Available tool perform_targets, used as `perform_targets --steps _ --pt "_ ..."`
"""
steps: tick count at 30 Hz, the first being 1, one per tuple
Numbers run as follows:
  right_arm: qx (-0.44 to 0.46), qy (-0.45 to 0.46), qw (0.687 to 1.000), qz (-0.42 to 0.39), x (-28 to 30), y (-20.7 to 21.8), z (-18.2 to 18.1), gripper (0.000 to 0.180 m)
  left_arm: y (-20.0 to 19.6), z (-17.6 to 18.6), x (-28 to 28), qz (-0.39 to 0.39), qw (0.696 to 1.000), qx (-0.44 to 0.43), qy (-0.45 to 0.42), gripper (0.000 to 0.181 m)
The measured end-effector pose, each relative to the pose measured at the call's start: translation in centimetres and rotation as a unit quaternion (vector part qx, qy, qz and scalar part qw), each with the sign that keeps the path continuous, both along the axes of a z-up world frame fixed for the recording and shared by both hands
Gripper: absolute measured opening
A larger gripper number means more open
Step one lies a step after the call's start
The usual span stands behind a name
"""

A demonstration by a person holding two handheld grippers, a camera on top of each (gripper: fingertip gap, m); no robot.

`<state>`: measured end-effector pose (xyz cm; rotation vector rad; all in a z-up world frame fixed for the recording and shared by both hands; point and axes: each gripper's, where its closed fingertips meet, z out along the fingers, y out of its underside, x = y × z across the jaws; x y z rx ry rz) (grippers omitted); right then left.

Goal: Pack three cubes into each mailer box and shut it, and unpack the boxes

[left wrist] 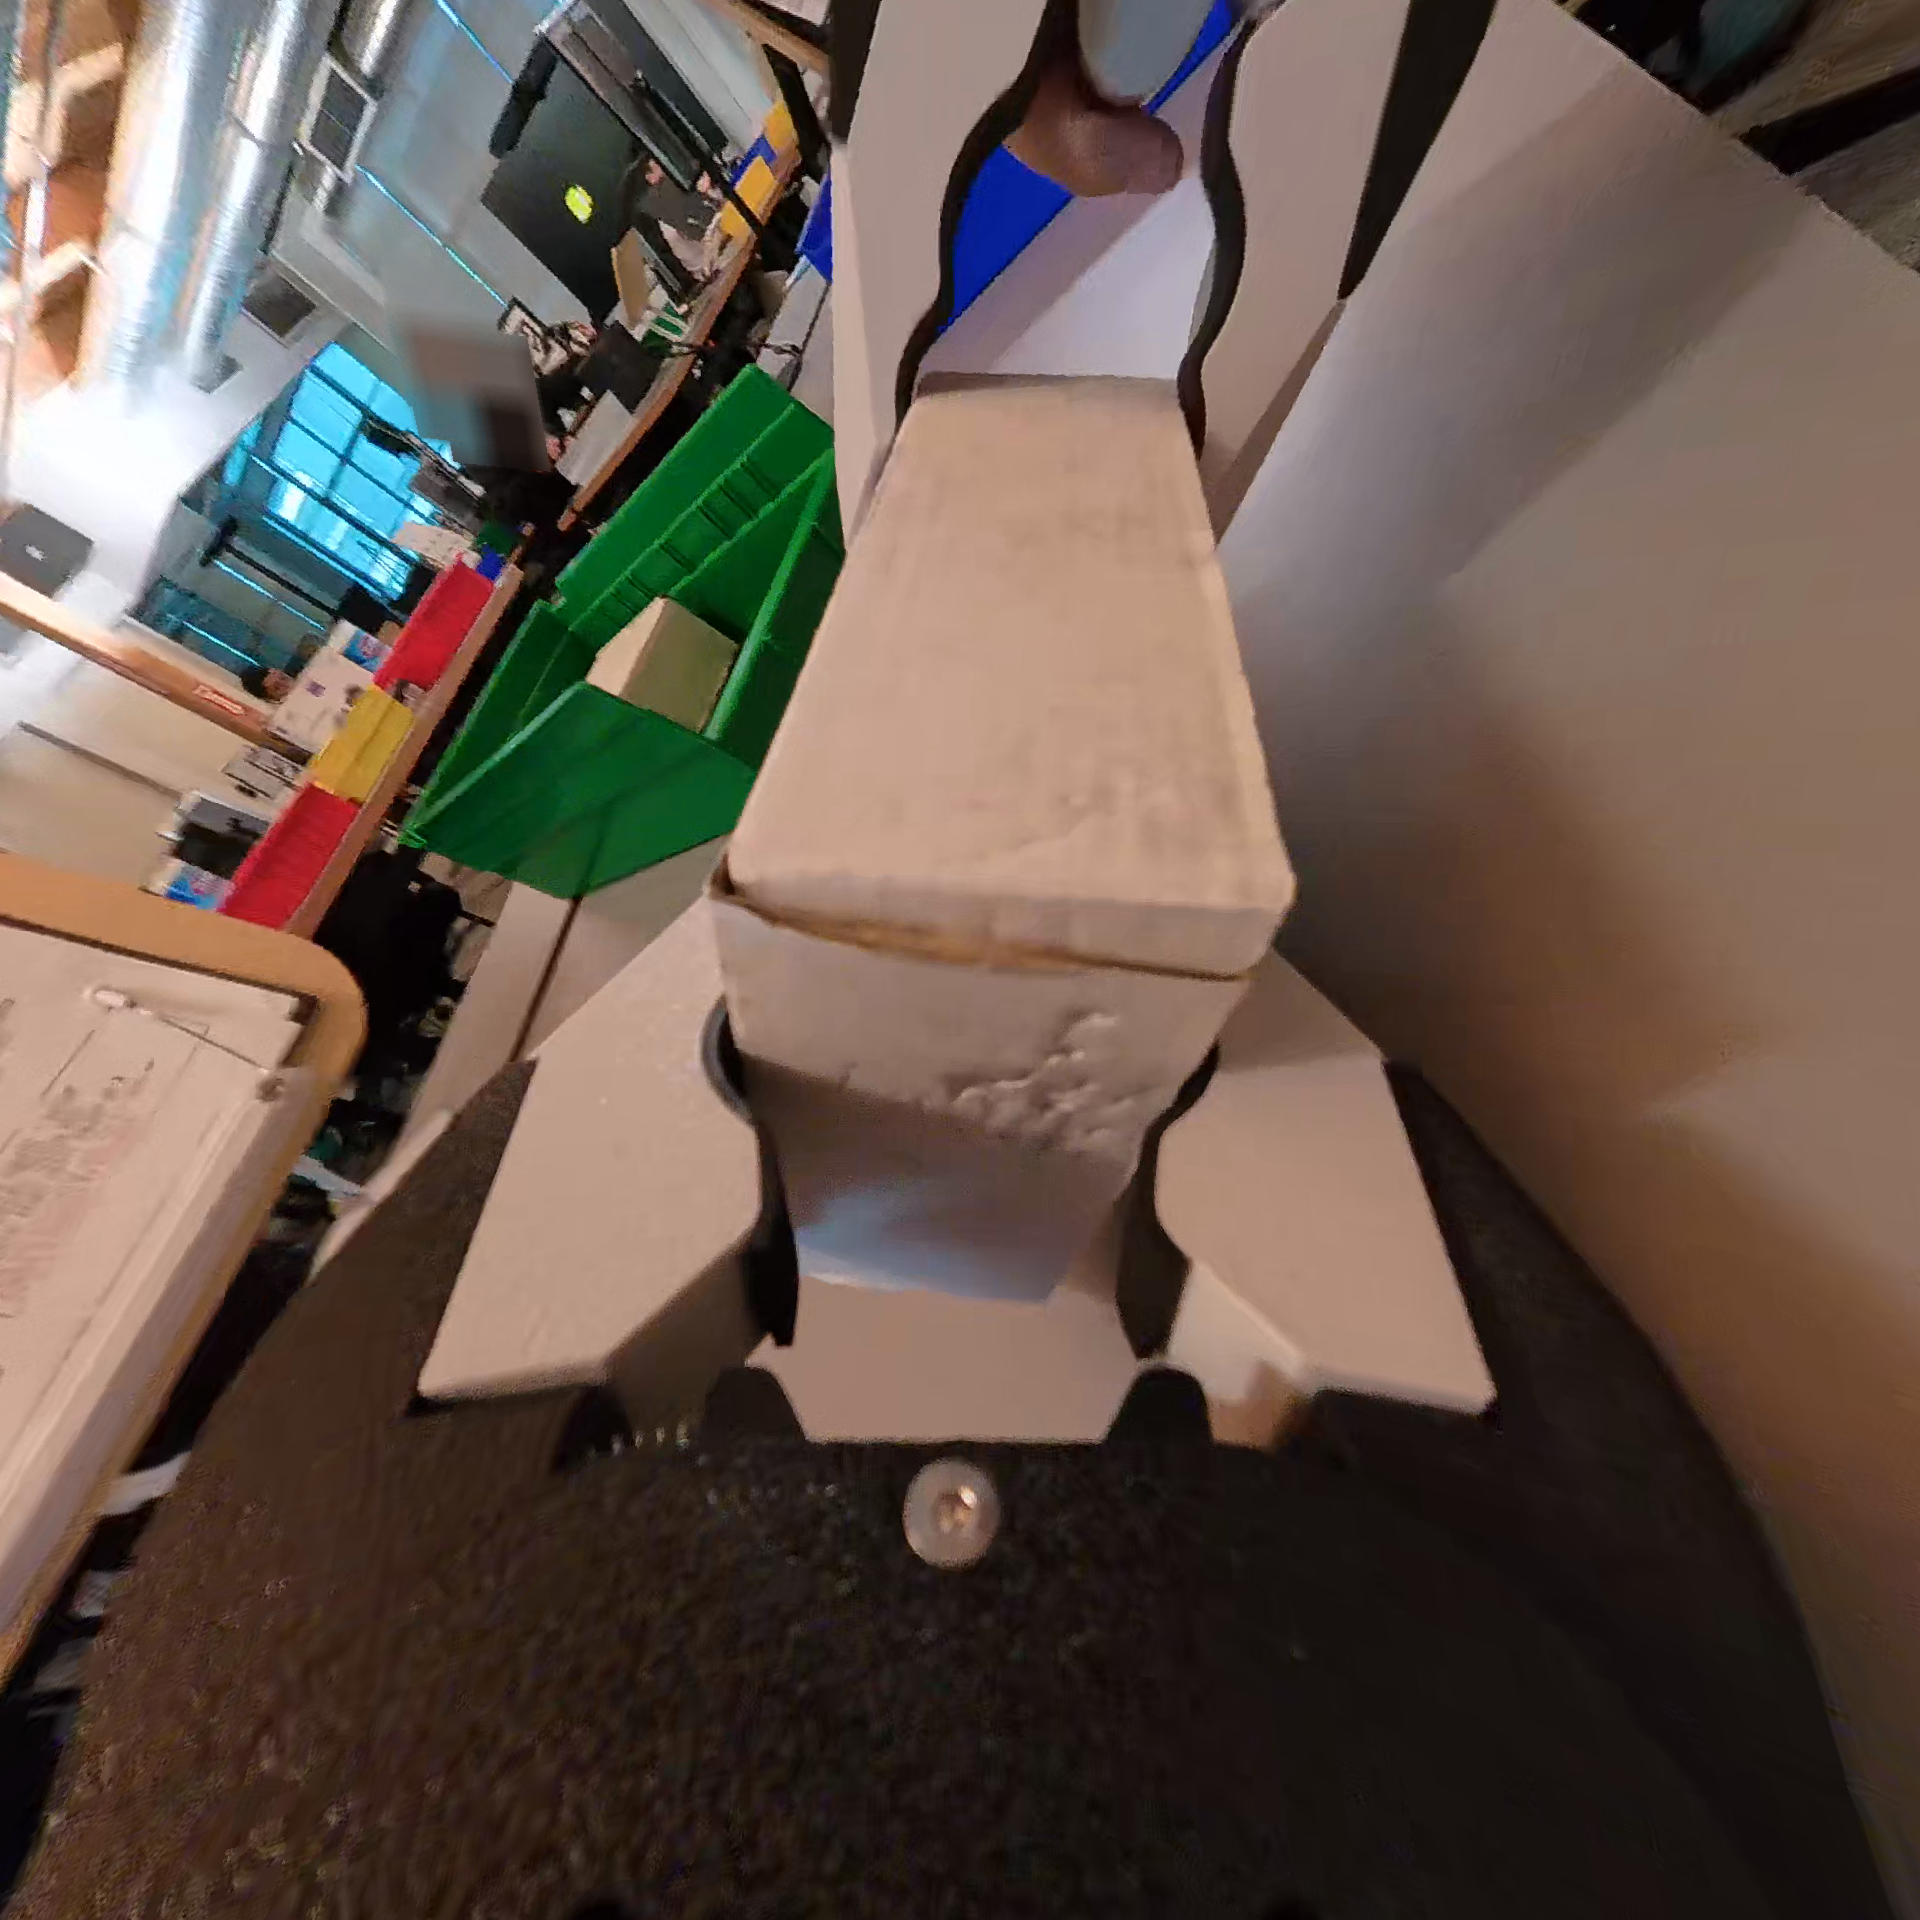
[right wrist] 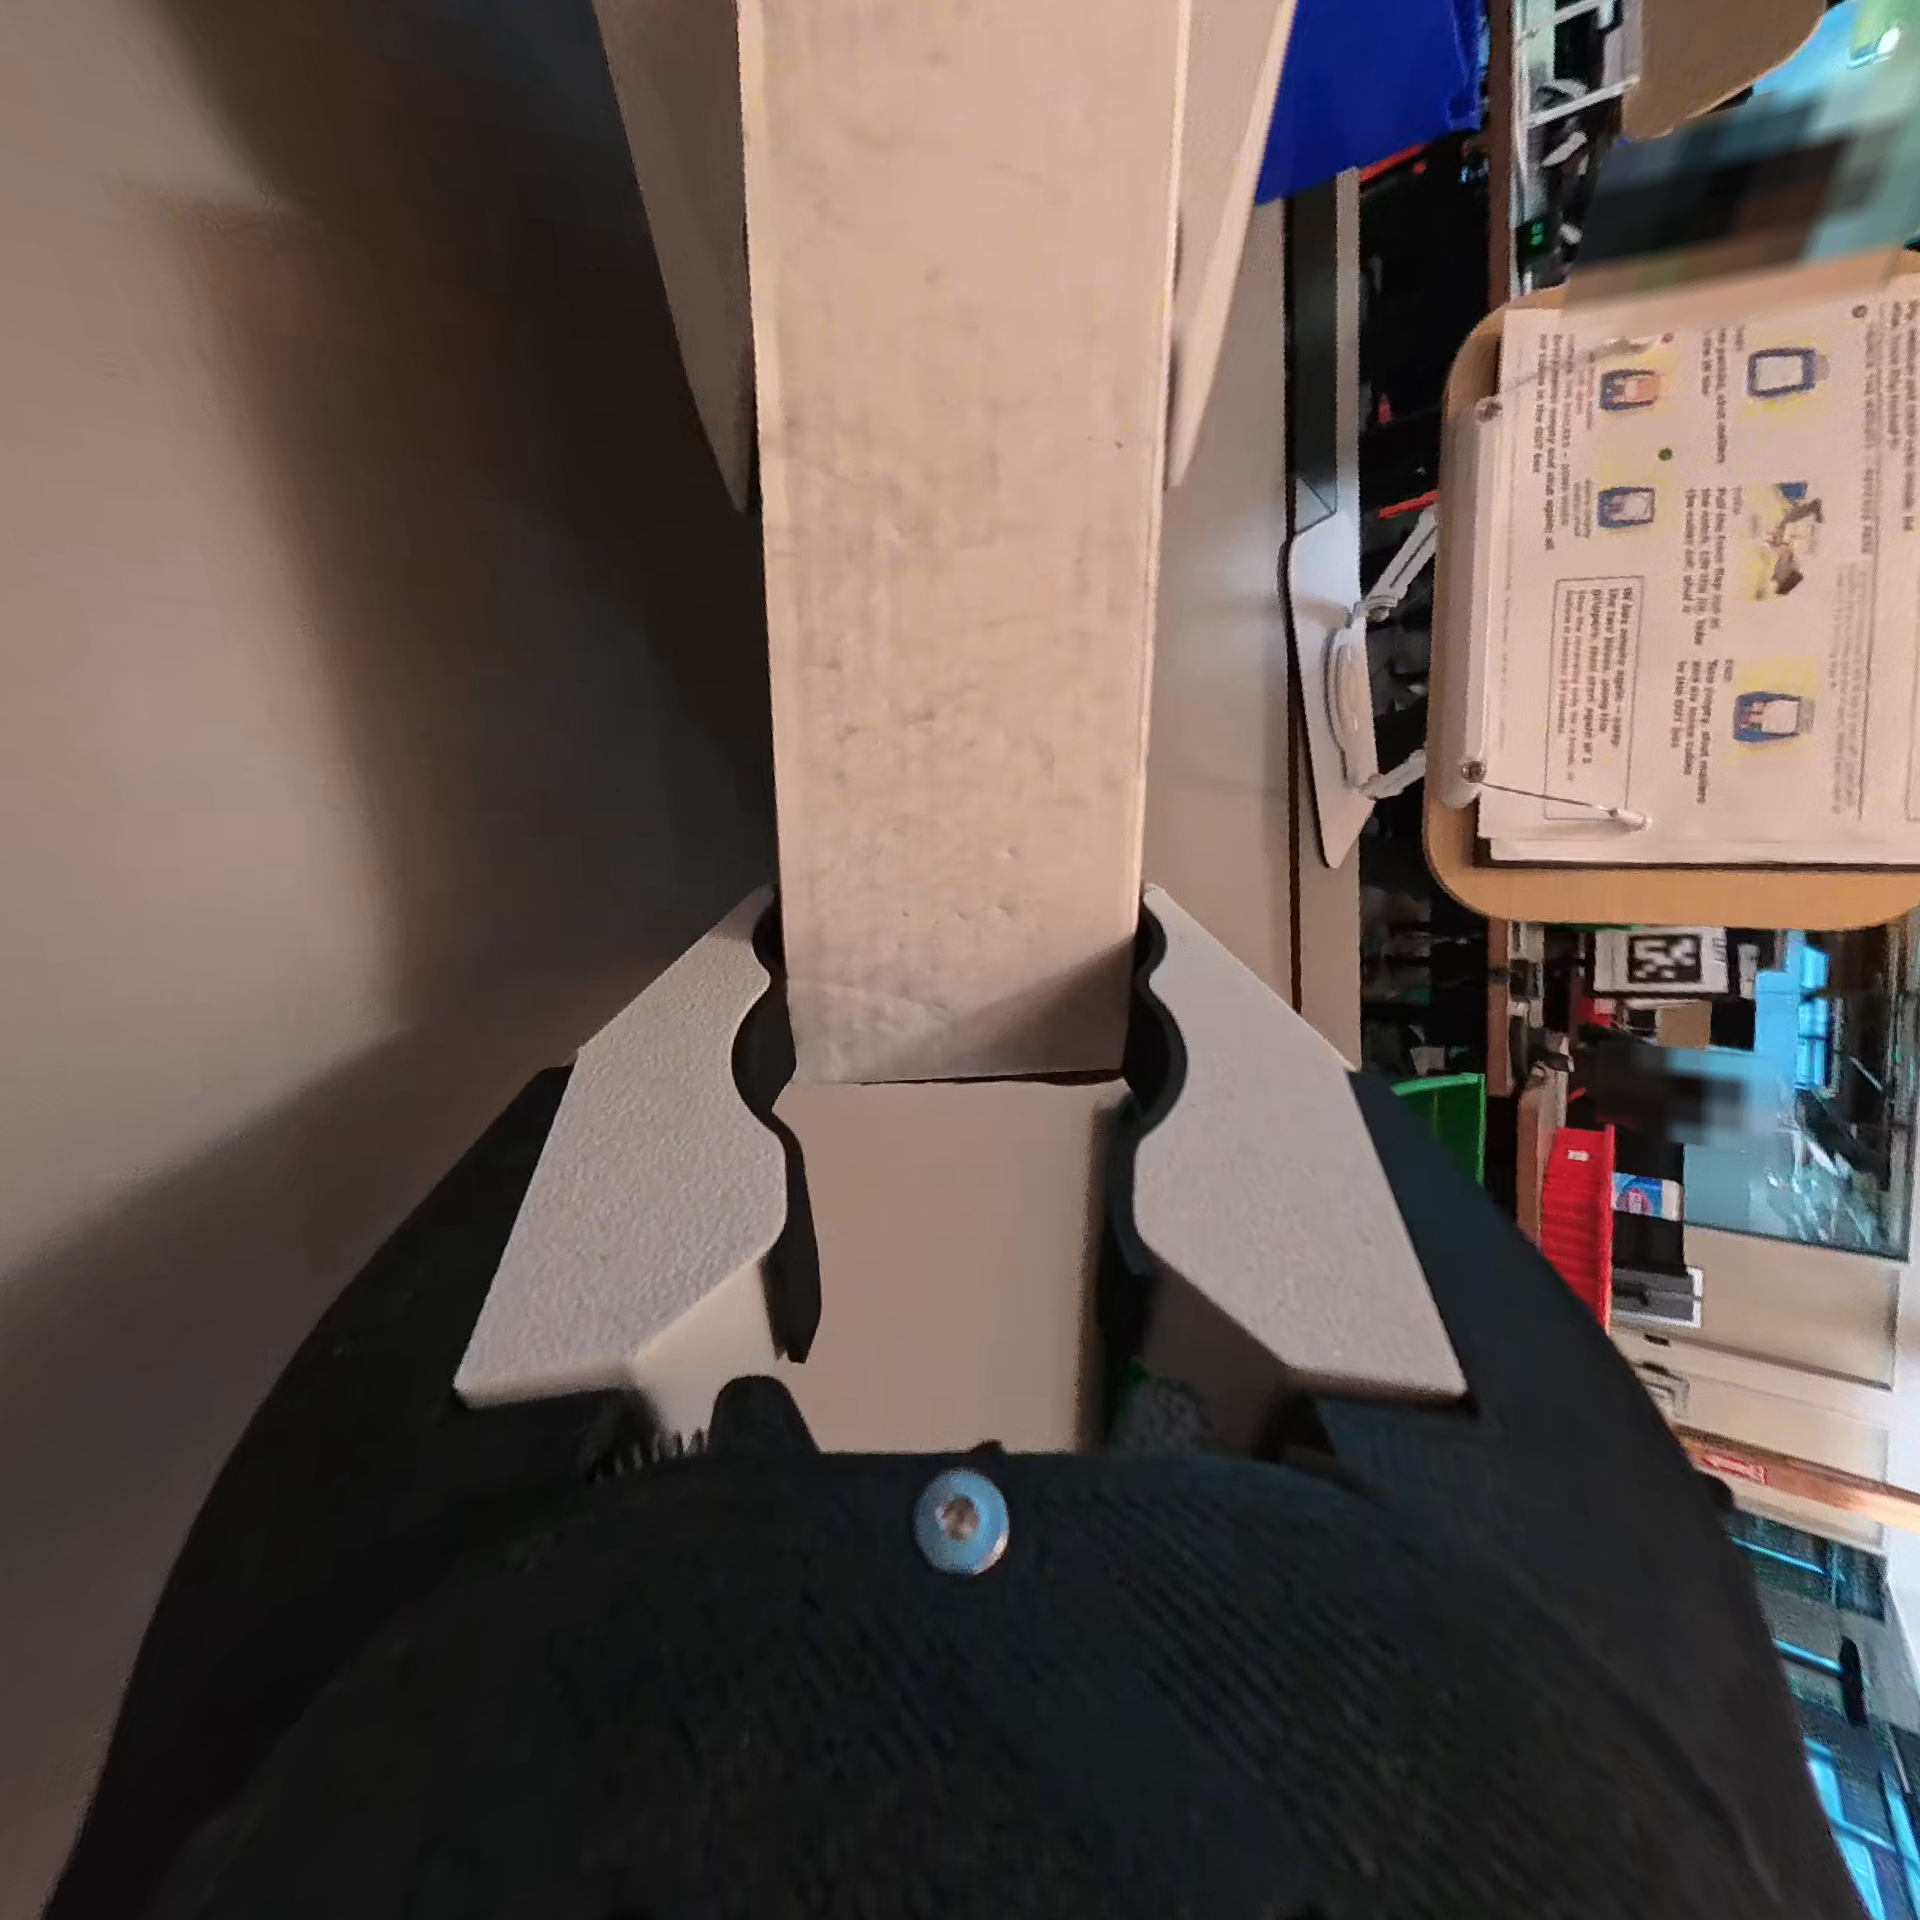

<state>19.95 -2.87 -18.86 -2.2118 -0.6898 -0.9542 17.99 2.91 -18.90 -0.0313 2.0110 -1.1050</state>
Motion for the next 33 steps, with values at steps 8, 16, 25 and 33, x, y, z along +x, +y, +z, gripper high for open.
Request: perform_targets --steps 8,16,25,33 --pt "0.215 0.141 0.966 -0.010 0.6 -1.4 3.9 0.102 0.6 0.3 1.6 -0.008 0.976 -0.138 0.167 0.072" --pt "0.240 0.311 0.920 -0.003 1.2 1.0 0.8 0.100 0.5 -1.9 0.7 -0.037 0.959 -0.106 0.259 0.071" --pt "0.272 0.375 0.886 0.012 1.8 3.0 0.6 0.079 2.2 -1.3 1.9 0.024 0.950 -0.117 0.289 0.089" --pt "0.265 0.380 0.886 0.002 1.7 2.9 0.5 0.077 -0.4 8.0 0.5 0.077 0.993 0.008 0.087 0.055"
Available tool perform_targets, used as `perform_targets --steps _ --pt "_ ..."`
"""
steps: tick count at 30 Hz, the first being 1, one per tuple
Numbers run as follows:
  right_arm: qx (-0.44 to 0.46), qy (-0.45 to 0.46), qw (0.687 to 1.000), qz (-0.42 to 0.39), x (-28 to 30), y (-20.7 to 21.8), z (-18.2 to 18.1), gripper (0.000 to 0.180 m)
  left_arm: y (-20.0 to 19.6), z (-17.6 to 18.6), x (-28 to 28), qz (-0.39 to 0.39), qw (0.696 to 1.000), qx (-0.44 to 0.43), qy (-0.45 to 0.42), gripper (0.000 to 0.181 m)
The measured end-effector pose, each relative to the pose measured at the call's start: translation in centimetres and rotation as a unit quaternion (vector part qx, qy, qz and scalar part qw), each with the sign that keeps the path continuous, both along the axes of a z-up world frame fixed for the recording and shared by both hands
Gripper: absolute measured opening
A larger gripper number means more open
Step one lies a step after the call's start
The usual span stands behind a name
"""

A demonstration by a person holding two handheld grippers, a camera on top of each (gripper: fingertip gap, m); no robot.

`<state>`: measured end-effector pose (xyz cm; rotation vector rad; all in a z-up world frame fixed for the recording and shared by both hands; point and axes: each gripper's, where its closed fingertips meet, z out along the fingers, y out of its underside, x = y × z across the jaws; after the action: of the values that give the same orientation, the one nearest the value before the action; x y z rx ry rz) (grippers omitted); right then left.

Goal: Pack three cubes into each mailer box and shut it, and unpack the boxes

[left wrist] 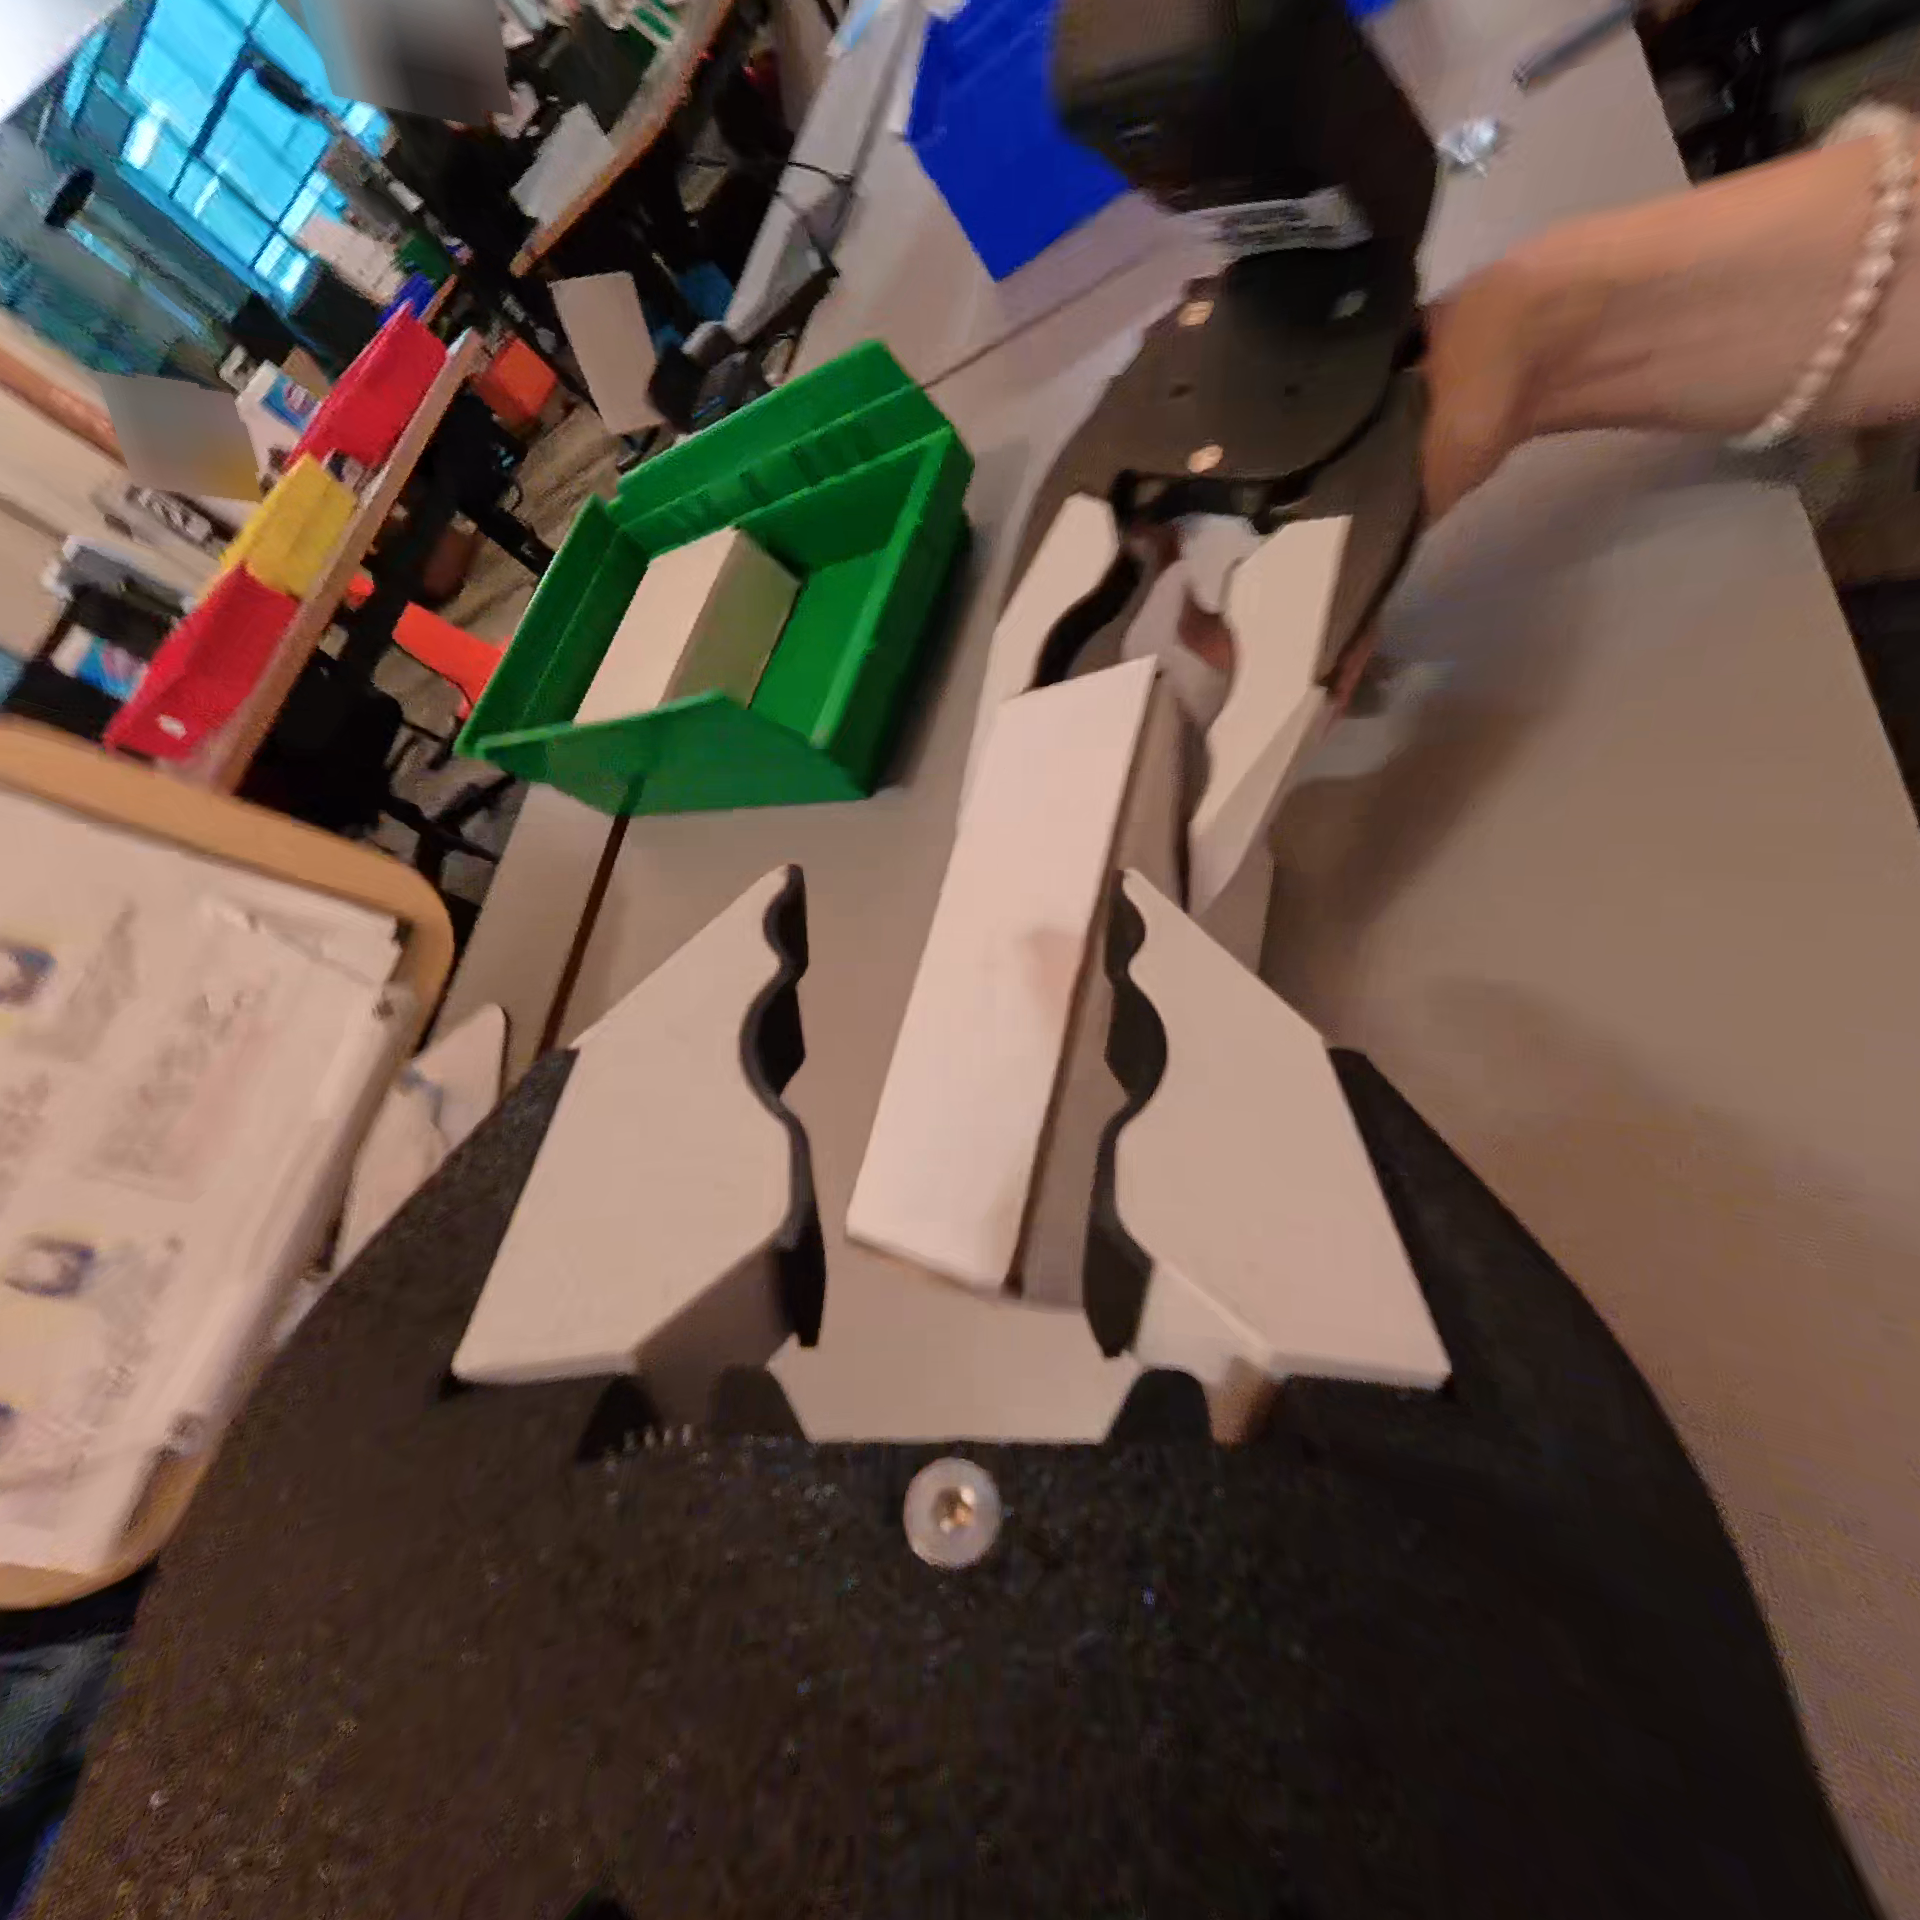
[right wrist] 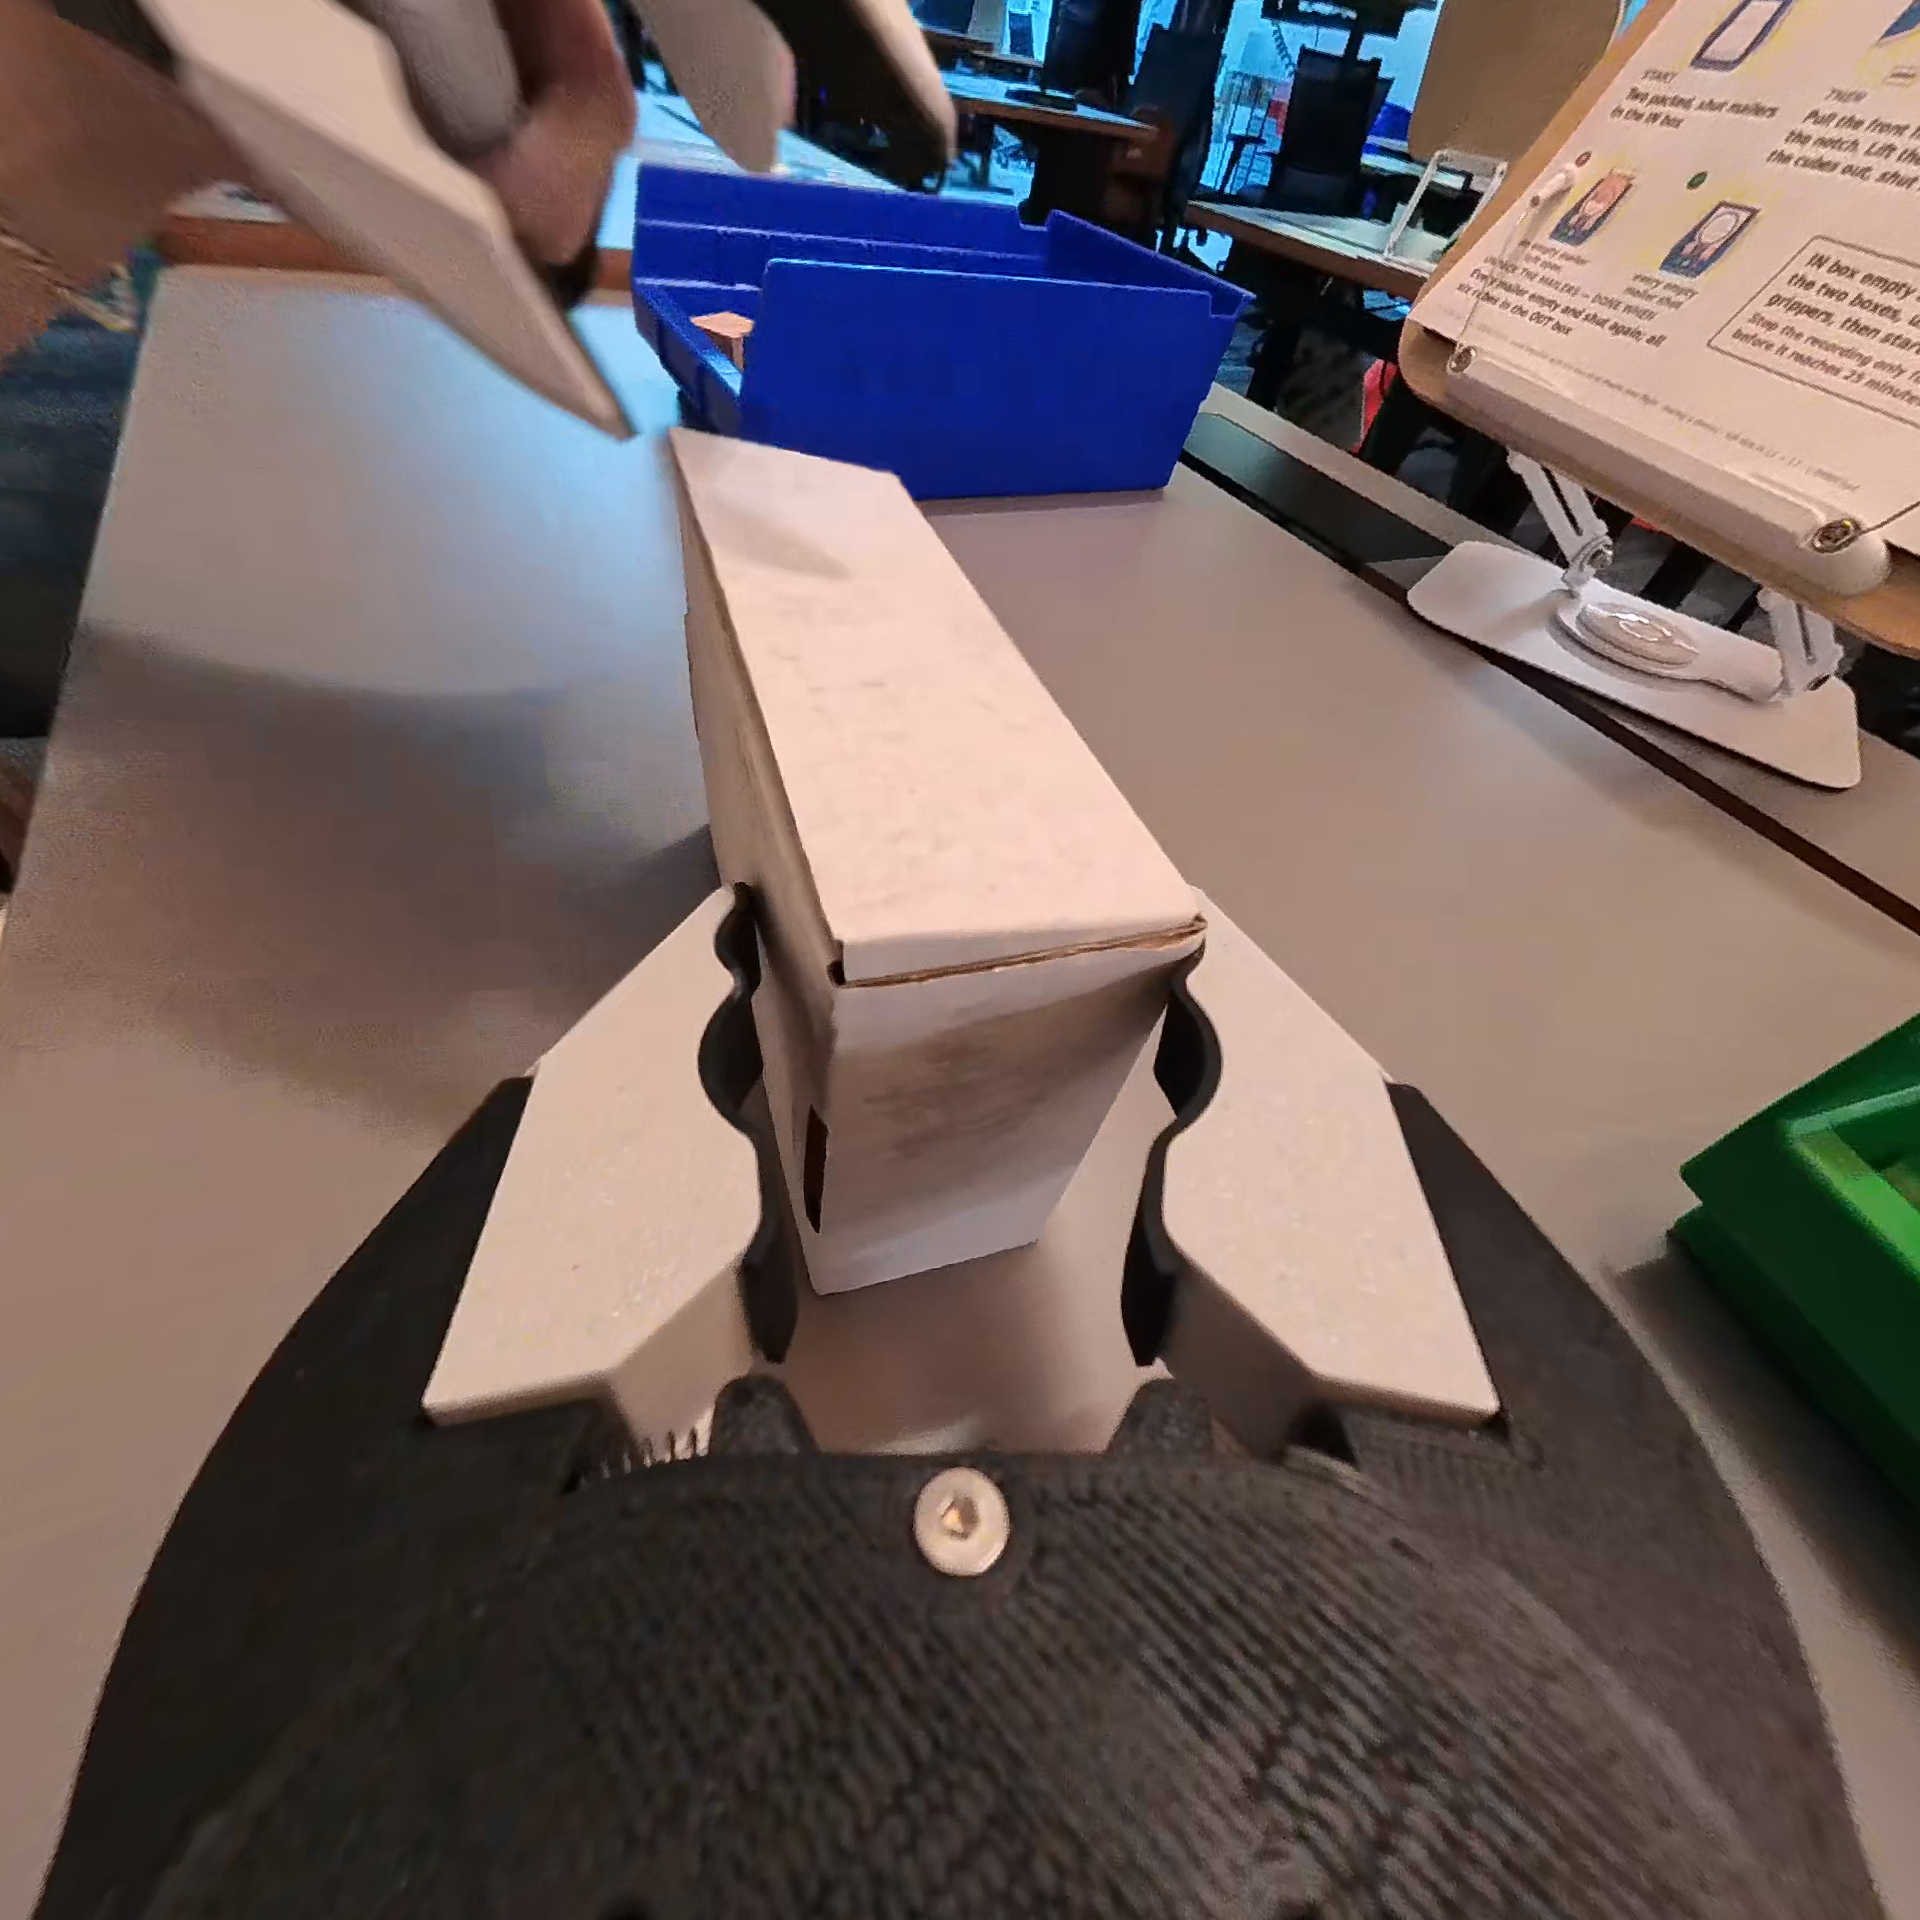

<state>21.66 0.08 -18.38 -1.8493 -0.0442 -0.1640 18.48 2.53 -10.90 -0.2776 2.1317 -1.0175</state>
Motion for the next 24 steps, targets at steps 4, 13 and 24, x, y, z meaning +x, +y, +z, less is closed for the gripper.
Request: perform_targets --steps 4,13,24 --pt "-0.002 -0.002 1.000 -0.002 0.0 0.2 0.0 0.077 -4.4 -1.5 0.3 -0.004 0.989 0.141 -0.053 0.030" --pt "0.004 -0.006 1.000 -0.005 -0.1 0.1 0.0 0.077 -6.9 -3.7 1.3 -0.001 0.979 0.201 -0.041 0.011" --pt "-0.002 -0.002 1.000 -0.005 -0.1 0.3 0.0 0.075 -6.5 -4.0 1.8 0.043 0.898 0.410 -0.155 0.000"
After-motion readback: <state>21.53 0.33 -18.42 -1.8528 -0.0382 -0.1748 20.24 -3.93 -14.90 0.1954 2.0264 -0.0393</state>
